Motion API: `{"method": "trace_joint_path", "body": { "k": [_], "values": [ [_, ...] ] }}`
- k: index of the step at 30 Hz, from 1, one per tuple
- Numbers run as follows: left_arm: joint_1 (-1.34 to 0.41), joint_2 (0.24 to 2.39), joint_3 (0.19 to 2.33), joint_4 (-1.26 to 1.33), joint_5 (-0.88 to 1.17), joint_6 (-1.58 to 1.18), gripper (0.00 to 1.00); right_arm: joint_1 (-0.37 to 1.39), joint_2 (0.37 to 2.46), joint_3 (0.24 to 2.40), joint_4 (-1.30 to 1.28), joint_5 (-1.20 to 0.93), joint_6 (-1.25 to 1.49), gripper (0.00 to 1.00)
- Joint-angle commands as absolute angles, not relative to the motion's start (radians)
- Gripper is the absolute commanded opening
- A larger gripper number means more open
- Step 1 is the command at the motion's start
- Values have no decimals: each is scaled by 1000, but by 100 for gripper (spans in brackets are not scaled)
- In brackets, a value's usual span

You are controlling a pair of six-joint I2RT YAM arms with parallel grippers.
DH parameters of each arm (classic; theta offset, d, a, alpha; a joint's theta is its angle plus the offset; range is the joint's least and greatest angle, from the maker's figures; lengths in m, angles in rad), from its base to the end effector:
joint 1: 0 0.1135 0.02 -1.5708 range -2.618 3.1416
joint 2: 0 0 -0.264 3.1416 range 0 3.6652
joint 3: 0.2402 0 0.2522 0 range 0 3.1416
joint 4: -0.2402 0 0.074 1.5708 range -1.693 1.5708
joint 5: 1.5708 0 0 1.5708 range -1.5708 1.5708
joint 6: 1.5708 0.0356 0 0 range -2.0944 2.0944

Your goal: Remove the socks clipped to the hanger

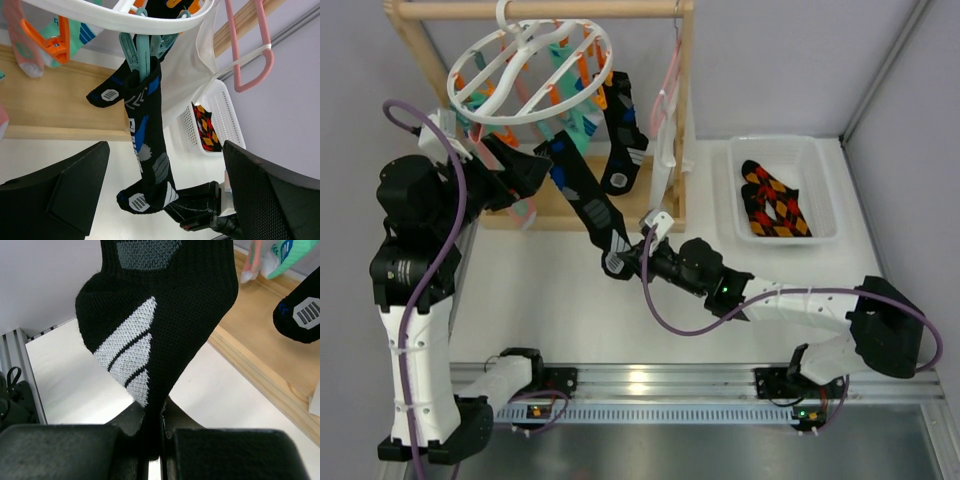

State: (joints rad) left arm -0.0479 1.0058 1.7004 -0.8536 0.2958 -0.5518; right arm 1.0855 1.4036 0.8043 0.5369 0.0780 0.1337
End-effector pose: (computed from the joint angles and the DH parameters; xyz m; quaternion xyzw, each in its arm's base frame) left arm 0.1345 -0.0168 0.5223 -0.0951 0.7528 -0.2967 0.5799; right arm 0.1524 0.2830 0.2784 -0.3099 0.6596 0.3684 0.5772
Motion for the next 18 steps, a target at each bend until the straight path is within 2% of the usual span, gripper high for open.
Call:
{"method": "trace_joint_path", "body": {
  "k": [1, 10, 13, 18],
  "values": [
    [-49, 1032, 1730, -796, 347, -554, 98, 1068, 1338, 790, 491, 44, 138, 0],
    [-51, 1078, 1698, -655, 457, -607, 98, 982, 1263, 792, 385, -104, 158, 0],
    [-52, 1083, 1663, -594, 471, -636, 98, 913, 1227, 782, 374, -213, 193, 0],
    [-61, 1104, 1614, -506, 489, -678, 98, 836, 1172, 784, 319, -218, 175, 0]
  ]
}}
